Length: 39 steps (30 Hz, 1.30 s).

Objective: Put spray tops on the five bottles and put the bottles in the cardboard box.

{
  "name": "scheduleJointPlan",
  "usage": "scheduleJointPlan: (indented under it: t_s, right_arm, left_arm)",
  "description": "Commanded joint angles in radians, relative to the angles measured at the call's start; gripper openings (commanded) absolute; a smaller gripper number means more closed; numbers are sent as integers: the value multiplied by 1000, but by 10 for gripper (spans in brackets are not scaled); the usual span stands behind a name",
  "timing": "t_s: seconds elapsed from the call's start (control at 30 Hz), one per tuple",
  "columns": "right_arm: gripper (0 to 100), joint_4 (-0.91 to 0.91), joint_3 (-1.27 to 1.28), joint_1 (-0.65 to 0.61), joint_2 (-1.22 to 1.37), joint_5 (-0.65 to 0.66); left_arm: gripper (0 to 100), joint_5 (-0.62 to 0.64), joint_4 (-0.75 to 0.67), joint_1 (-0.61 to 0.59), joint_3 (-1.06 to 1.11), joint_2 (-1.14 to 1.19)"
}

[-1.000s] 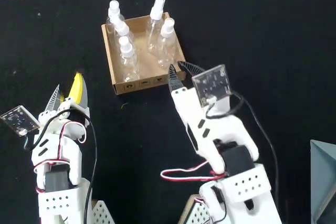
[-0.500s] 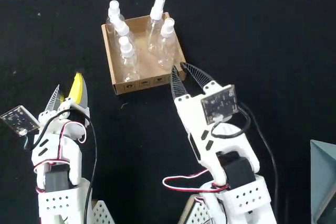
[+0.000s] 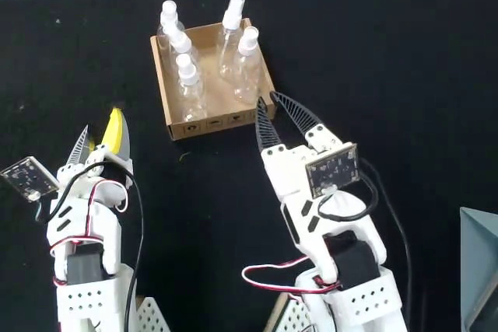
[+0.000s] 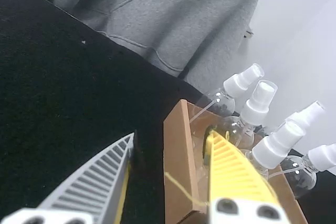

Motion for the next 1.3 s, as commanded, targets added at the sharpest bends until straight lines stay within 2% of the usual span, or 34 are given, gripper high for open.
scheduleJointPlan:
  t_s: [0.0,0.43,0.63,1.27]
  right_arm:
    - [11,-35,-2,-18,-22,9]
    - [11,-31,-2,-15,-22,3]
    - [11,-35,-12,43,-25,2]
    - [11,38,18,137,-291,8]
  left_arm:
    - [199,-11,6,-12,24,-14]
    - [199,-11,6,-12,24,-14]
    - [199,-11,6,-12,24,-14]
    - [199,-11,6,-33,24,-14]
